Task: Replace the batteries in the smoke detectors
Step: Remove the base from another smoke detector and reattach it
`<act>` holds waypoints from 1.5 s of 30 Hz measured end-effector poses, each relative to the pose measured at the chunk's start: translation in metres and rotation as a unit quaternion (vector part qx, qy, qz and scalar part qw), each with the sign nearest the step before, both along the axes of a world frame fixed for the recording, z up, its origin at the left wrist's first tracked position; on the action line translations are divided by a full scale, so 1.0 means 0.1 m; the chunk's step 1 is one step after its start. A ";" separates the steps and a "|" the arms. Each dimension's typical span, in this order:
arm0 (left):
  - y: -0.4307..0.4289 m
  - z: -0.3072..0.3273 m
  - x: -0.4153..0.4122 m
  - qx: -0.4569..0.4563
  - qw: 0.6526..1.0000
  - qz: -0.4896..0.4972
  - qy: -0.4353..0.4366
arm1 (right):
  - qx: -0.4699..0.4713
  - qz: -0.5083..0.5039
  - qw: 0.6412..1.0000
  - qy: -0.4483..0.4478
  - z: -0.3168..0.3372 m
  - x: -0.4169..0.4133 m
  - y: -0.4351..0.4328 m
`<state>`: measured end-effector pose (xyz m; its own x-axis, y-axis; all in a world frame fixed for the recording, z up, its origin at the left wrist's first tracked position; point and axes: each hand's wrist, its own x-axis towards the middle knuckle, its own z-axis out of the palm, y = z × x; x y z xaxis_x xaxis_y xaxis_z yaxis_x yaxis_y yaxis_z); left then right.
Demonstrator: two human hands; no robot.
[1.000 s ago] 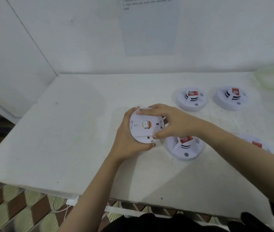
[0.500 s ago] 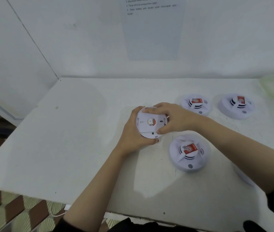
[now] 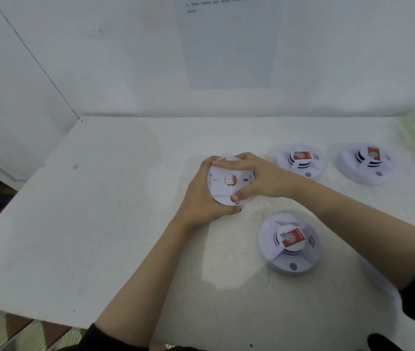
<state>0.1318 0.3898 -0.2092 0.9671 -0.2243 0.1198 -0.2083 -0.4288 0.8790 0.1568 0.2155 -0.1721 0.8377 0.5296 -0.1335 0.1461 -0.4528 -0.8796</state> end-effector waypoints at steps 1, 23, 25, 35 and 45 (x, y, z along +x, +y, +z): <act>0.00 0.00 0.00 -0.001 1.000 0.001 -0.001 | 0.015 -0.002 1.000 0.006 0.00 0.01 0.00; -0.02 -0.05 0.05 -0.045 0.999 0.007 0.009 | 0.023 -0.001 0.999 0.048 -0.03 0.12 0.07; -0.02 -0.06 0.05 -0.049 0.999 0.008 0.010 | 0.022 0.004 0.998 0.051 -0.02 0.12 0.06; -0.01 -0.05 0.04 -0.052 0.999 0.014 0.004 | -0.049 0.017 0.999 0.010 0.03 0.12 0.06; -0.02 -0.12 0.14 -0.016 0.999 -0.029 -0.007 | -0.229 0.044 0.944 -0.233 0.19 -0.07 0.06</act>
